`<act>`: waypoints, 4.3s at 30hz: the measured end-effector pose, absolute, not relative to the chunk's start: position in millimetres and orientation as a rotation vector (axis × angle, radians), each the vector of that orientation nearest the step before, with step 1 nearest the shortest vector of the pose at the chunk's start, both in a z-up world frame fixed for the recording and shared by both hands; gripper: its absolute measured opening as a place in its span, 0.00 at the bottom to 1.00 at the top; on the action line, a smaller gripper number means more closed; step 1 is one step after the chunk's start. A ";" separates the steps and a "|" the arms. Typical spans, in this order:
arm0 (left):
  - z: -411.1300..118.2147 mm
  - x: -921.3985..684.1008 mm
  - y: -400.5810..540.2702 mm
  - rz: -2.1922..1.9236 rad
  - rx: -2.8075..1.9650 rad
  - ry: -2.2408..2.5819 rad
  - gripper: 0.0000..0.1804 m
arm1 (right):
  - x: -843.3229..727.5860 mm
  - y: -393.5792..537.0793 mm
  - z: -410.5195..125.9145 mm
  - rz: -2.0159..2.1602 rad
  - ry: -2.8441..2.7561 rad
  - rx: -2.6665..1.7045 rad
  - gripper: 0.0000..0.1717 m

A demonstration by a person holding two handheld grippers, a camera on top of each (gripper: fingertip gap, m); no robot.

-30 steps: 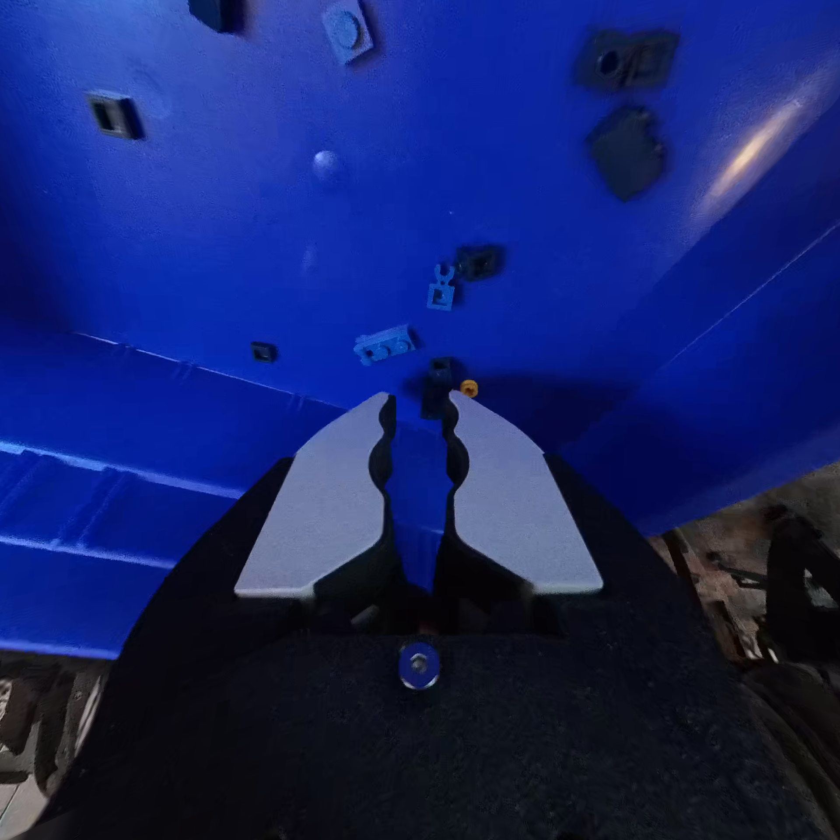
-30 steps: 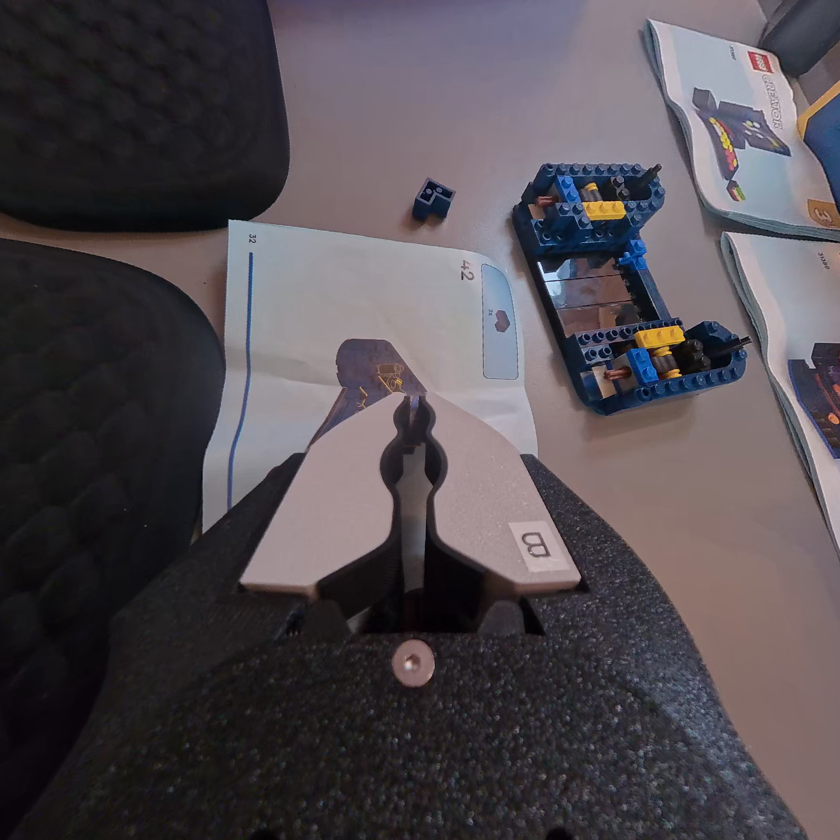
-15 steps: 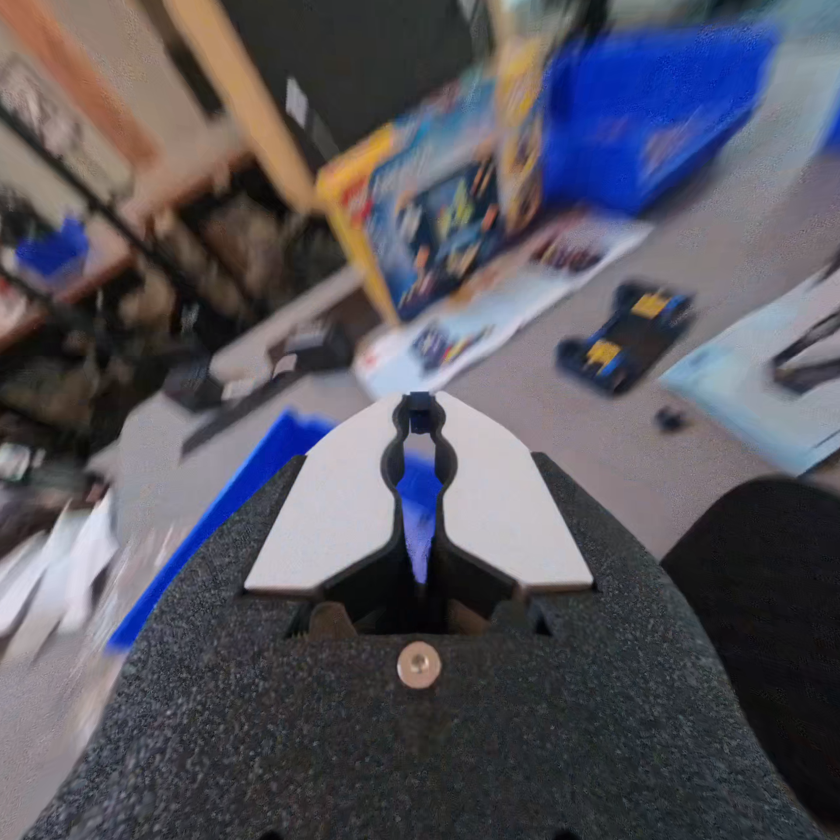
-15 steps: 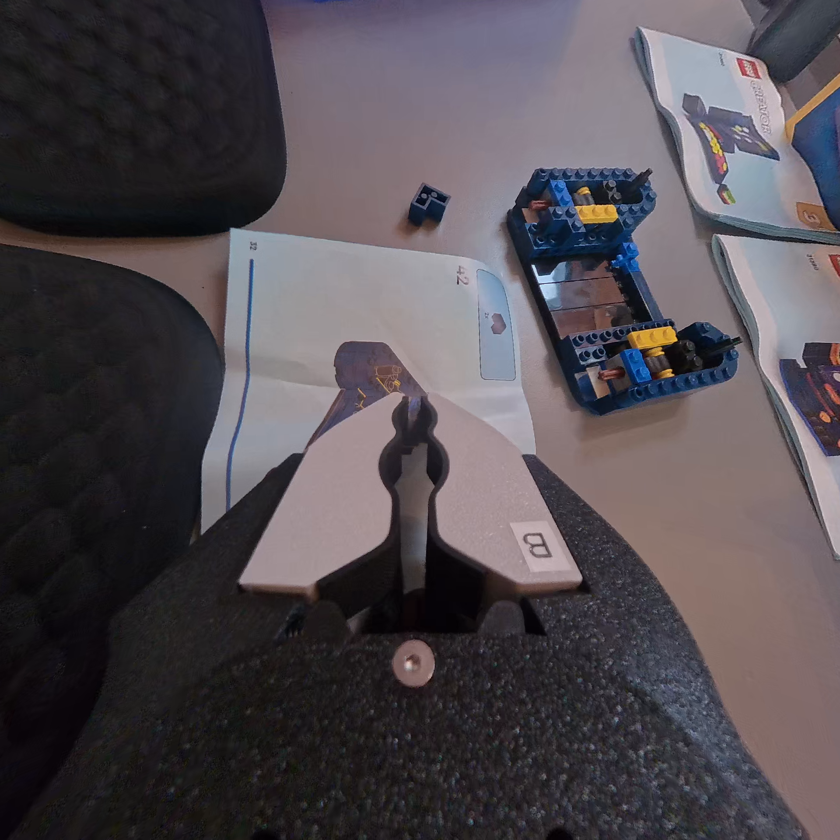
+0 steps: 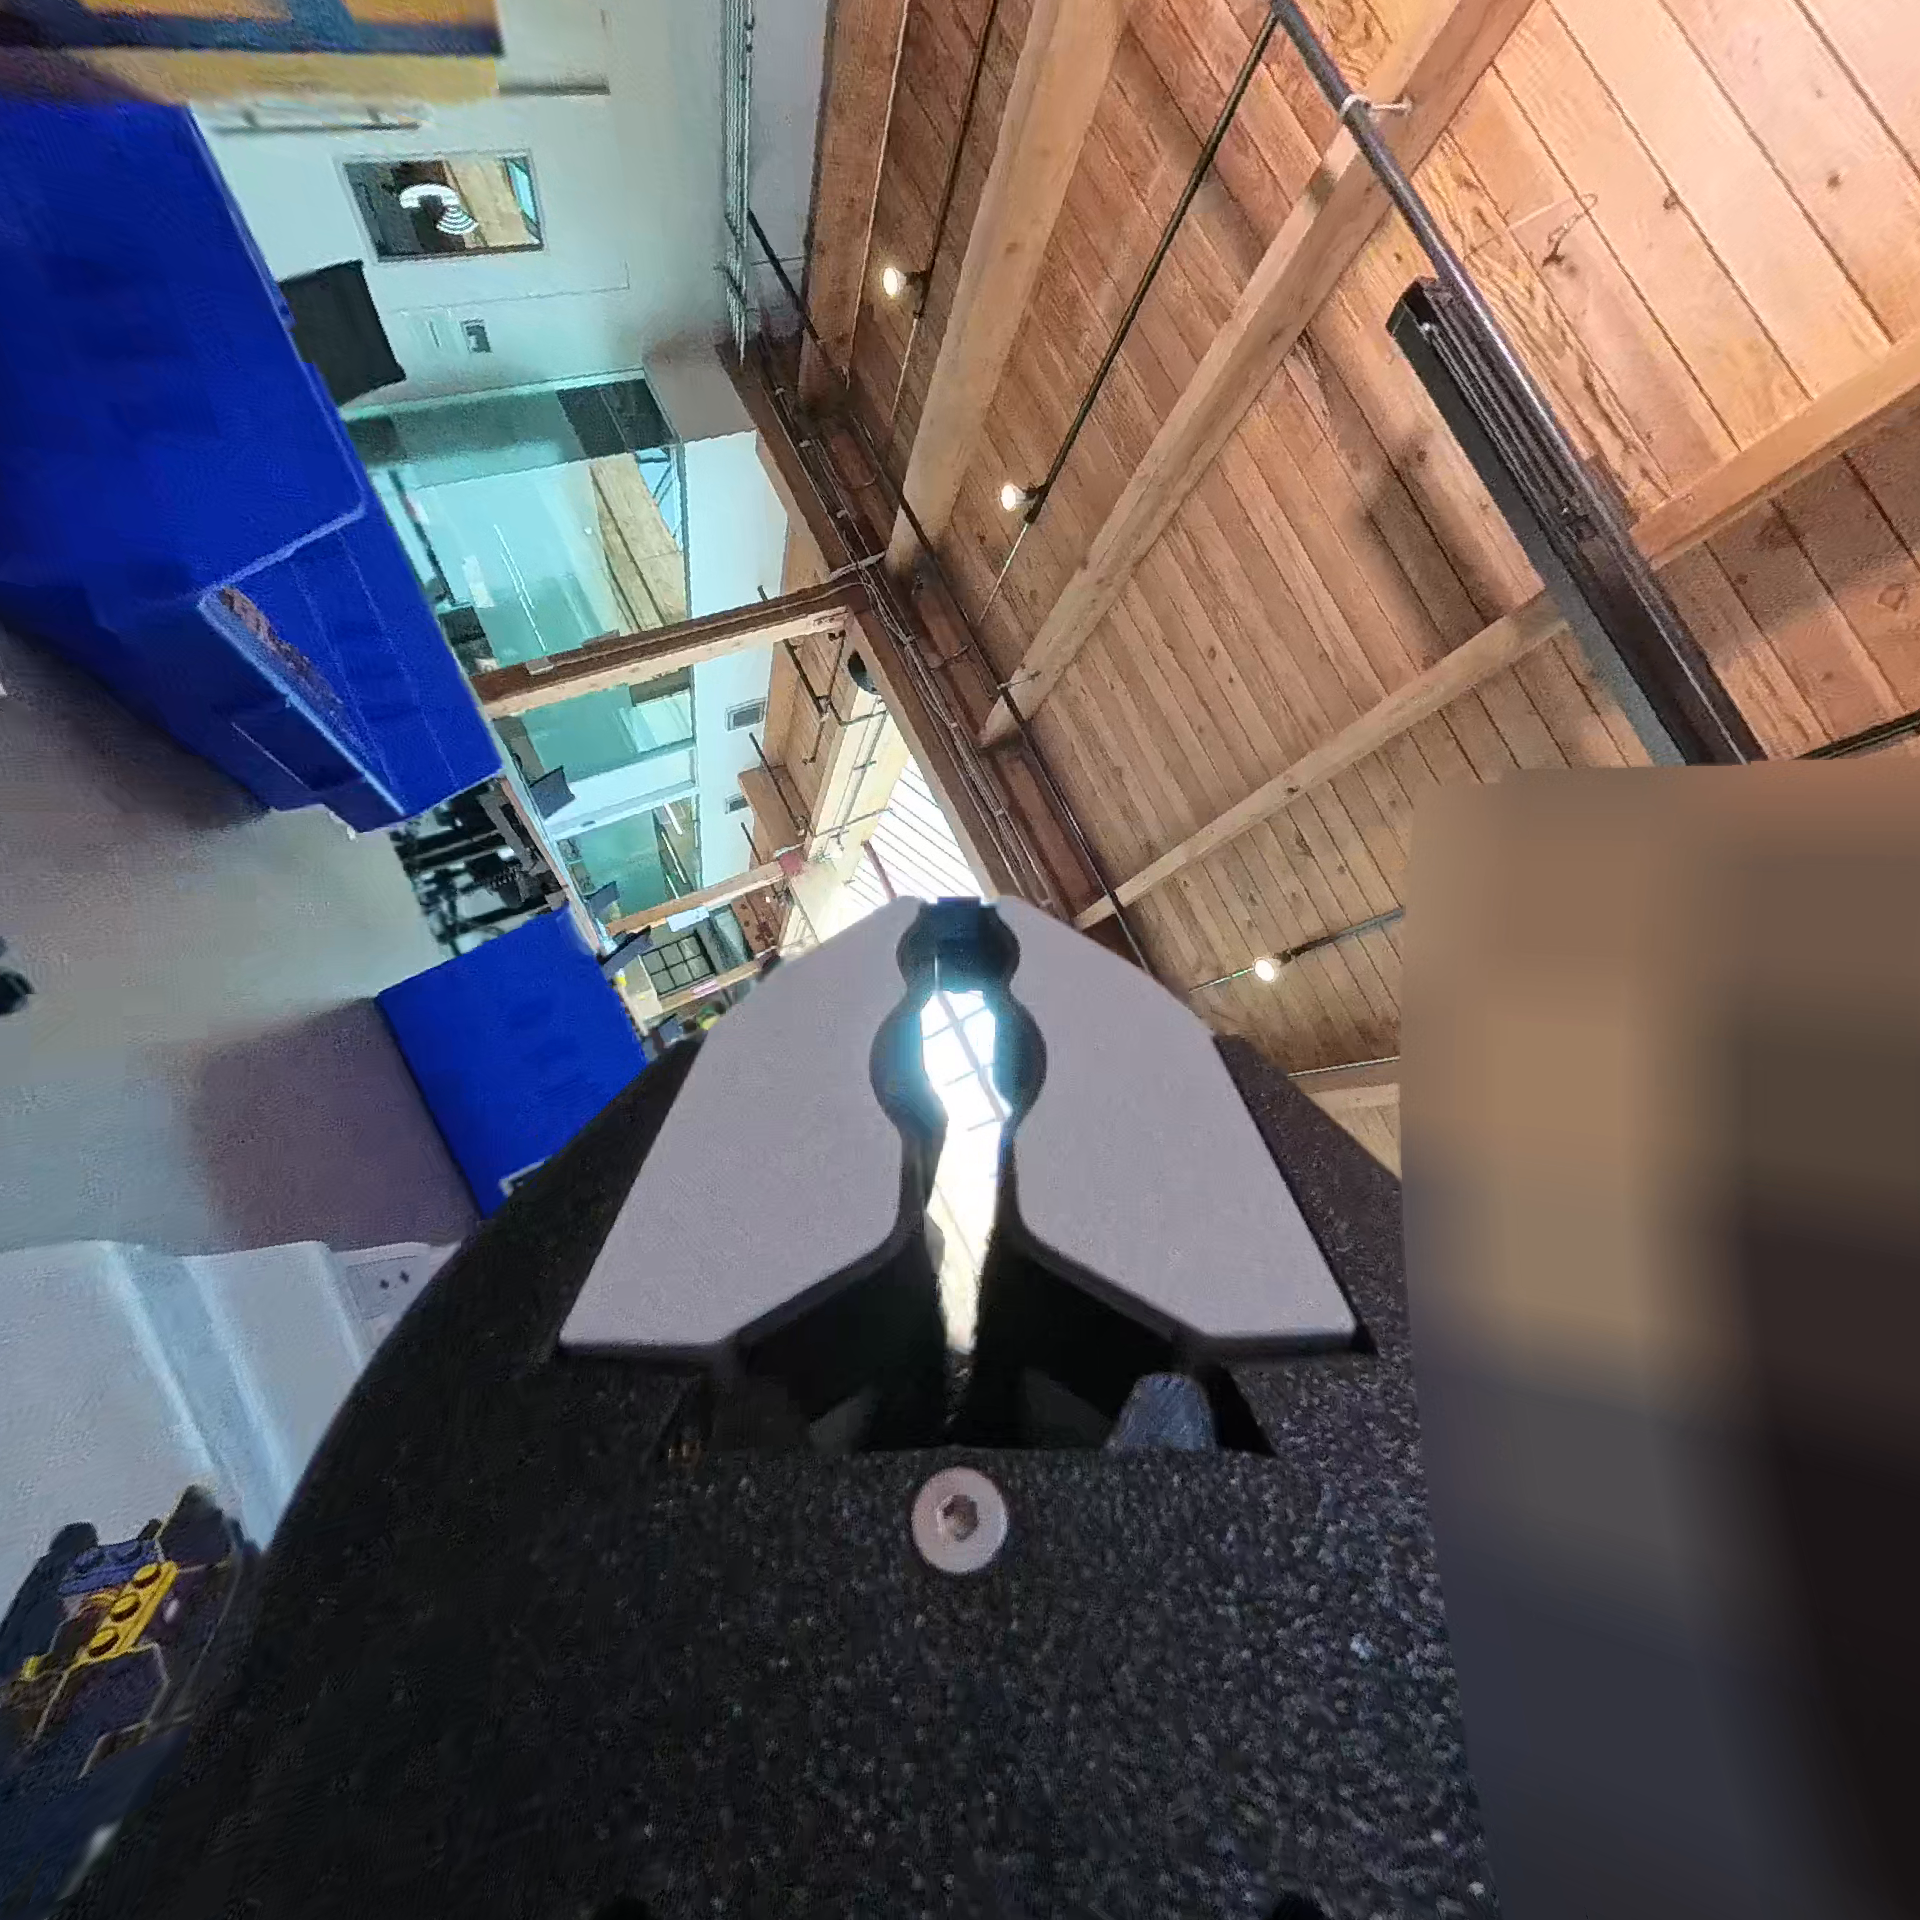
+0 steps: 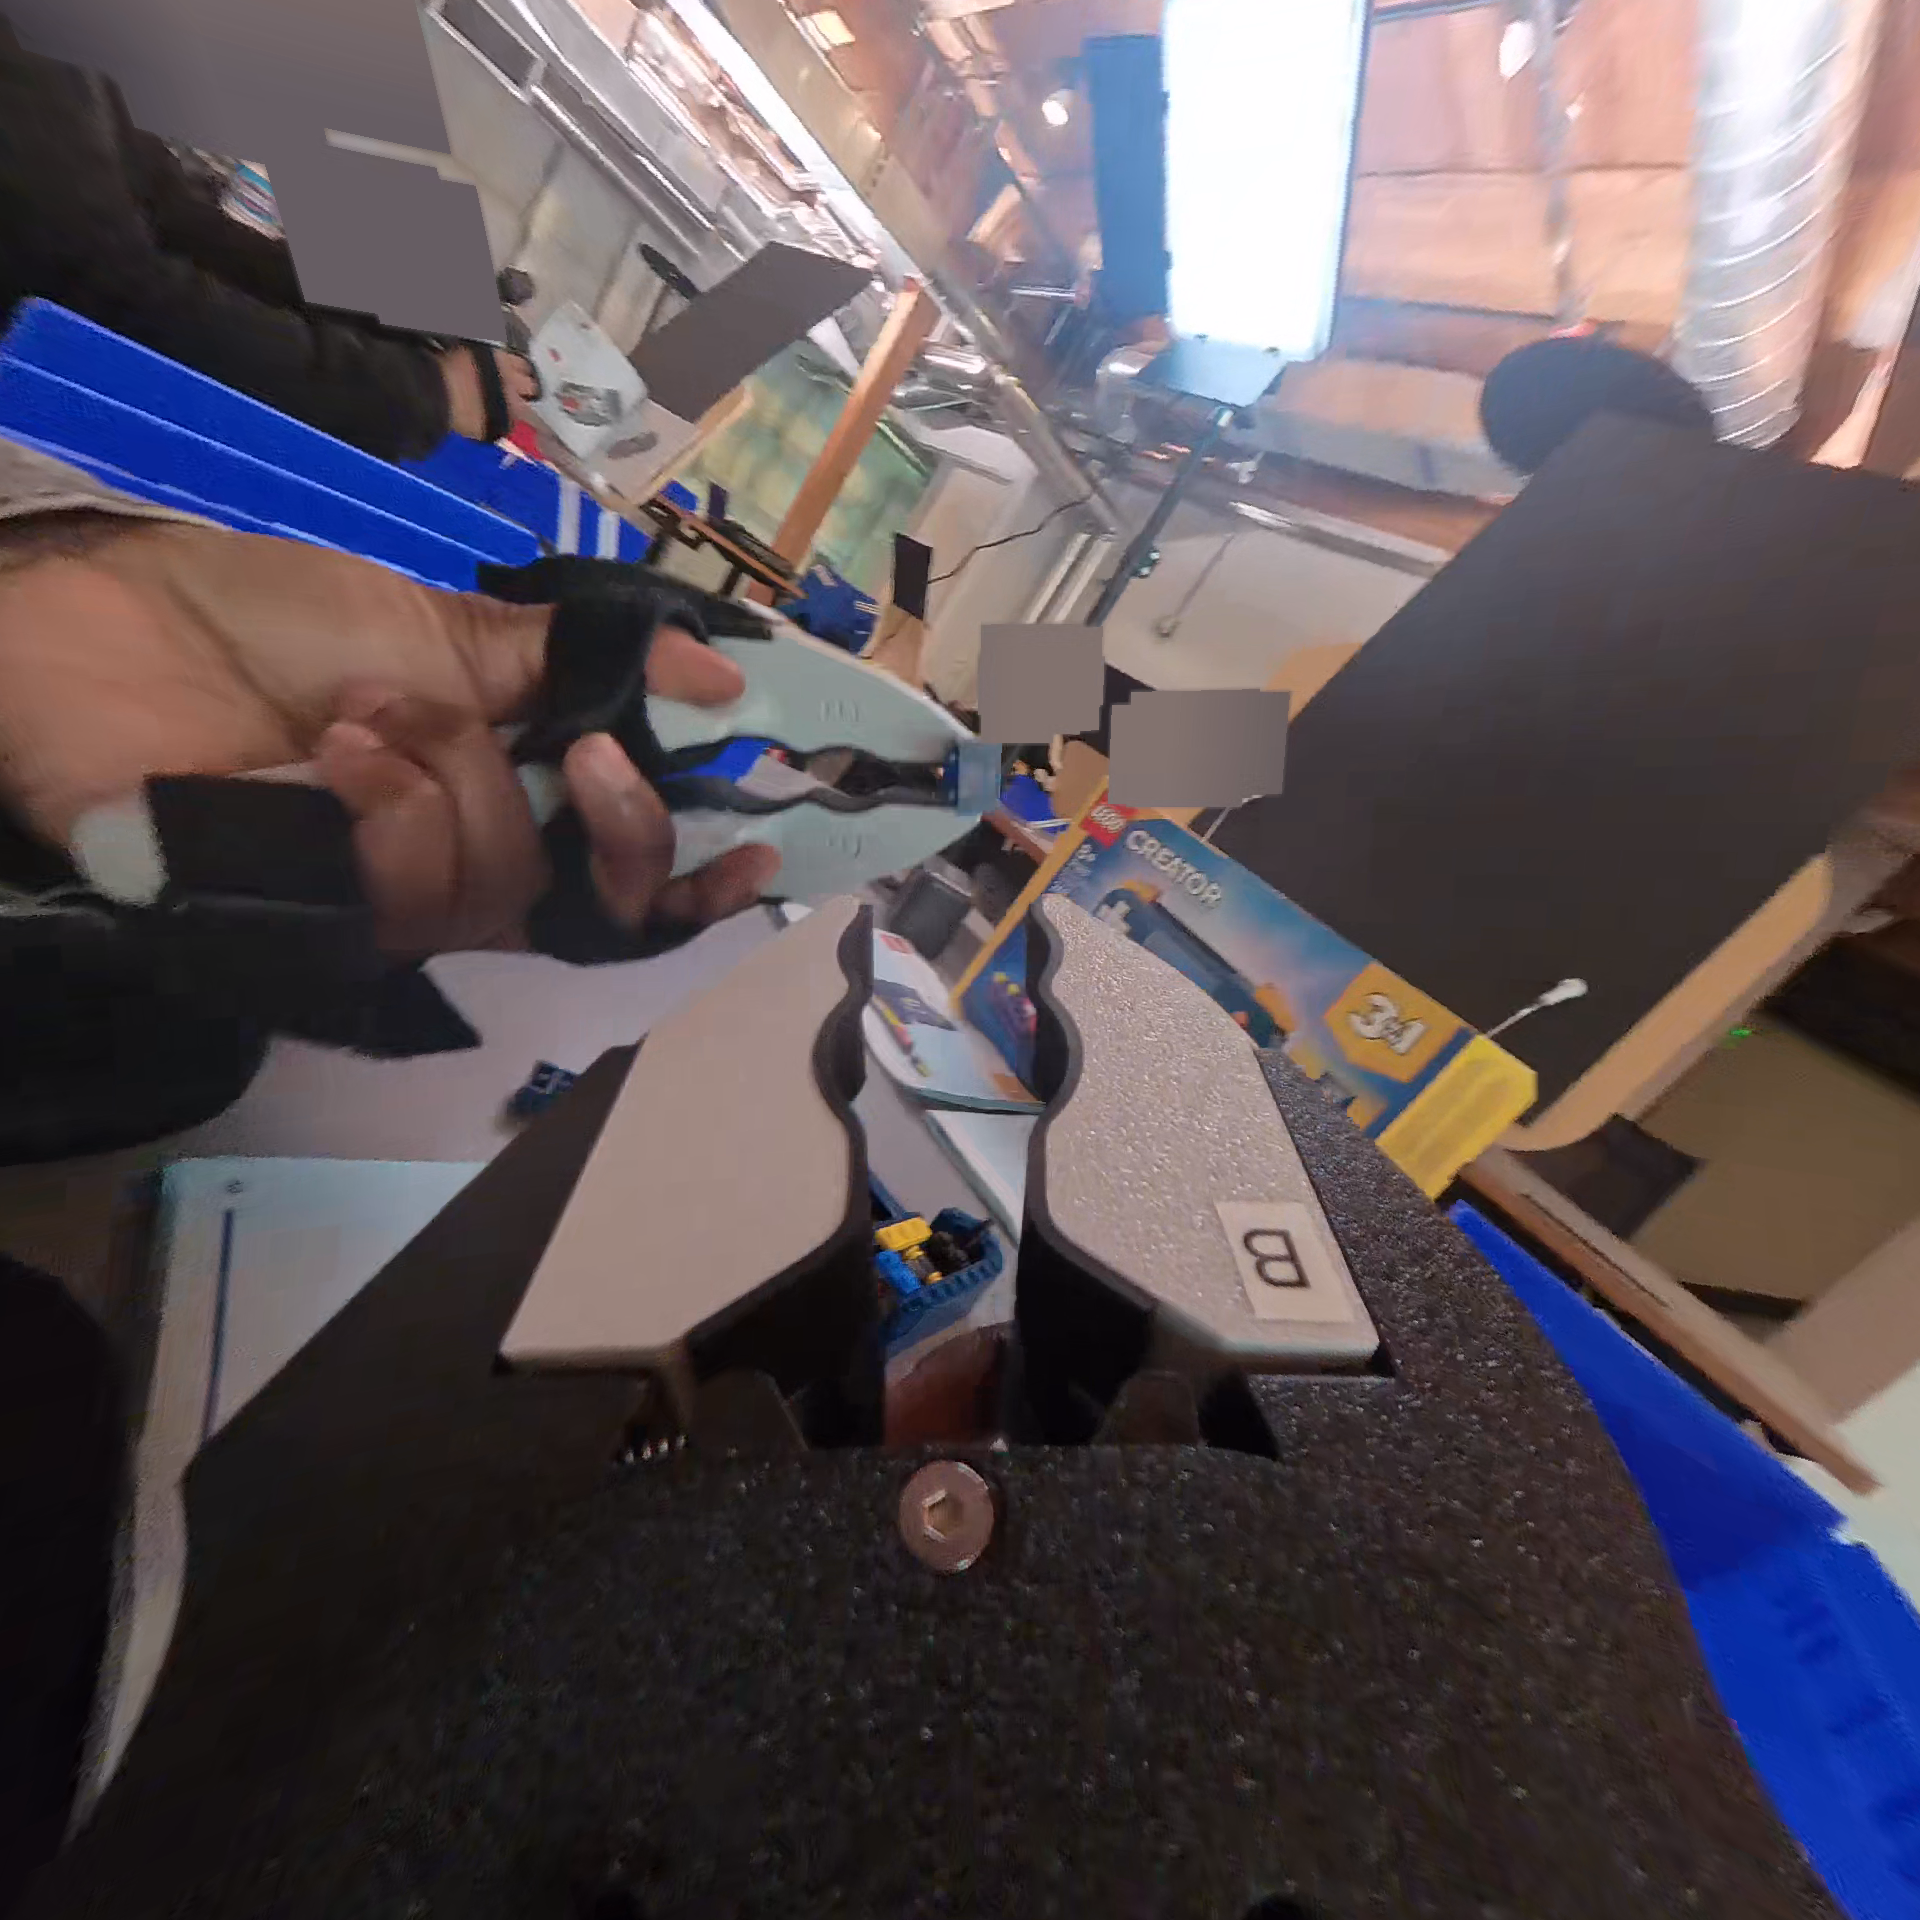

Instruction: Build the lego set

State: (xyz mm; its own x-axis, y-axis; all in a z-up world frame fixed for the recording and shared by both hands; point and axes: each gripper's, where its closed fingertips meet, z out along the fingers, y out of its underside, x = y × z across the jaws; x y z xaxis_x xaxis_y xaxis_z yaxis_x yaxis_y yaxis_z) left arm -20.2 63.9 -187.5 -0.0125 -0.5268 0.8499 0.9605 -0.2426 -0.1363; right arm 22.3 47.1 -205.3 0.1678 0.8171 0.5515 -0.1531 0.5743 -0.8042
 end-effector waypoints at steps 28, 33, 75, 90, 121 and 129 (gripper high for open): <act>-231.5 49.1 33.9 -1.024 -1.692 0.517 0.11 | 40.9 35.0 -237.8 2.109 -1.430 -1.476 0.07; -239.0 48.6 36.0 -1.019 -1.712 0.503 0.06 | 39.1 35.6 -237.4 2.129 -1.403 -1.471 0.07; -194.6 -71.0 59.9 -0.999 -1.248 -0.094 0.05 | 123.1 186.3 -170.5 1.637 -0.220 -1.070 0.11; -199.6 -67.4 62.3 -1.042 -1.270 -0.113 0.05 | 86.5 159.1 -180.4 1.480 -0.539 -1.121 0.10; -208.1 -55.3 64.9 -1.056 -1.320 -0.090 0.05 | 63.2 131.3 -190.7 1.271 -0.838 -1.102 0.09; -212.6 -45.1 66.0 -1.059 -1.345 -0.066 0.05 | 45.3 105.3 -204.6 1.203 -1.073 -1.104 0.09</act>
